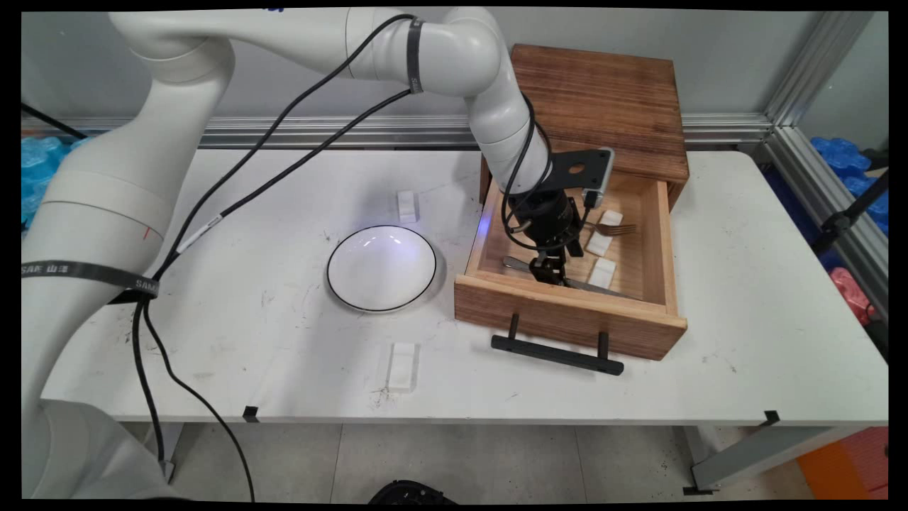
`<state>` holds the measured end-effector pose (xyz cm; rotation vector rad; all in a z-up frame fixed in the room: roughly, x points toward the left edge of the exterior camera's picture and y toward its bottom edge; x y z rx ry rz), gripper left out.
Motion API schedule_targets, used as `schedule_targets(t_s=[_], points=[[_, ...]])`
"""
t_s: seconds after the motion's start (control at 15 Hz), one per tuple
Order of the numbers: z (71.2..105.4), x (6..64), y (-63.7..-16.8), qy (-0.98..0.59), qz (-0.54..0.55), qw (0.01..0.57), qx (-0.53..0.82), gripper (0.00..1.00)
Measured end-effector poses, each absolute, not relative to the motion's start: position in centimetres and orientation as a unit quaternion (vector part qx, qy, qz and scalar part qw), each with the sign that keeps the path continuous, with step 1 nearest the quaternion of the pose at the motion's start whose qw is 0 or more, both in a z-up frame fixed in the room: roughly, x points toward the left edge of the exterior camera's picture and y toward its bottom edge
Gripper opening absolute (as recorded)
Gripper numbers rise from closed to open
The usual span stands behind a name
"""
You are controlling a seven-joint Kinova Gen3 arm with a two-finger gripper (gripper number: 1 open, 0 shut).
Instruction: Place the picked object into the drawer
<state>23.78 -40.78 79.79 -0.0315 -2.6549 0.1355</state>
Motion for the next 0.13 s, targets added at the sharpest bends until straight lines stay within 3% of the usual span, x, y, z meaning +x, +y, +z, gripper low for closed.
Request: schedule_targets(t_s=[0.13], points=[[79.85, 23.79, -40.70, -0.969, 0.050, 0.240, -0.011, 1.00]])
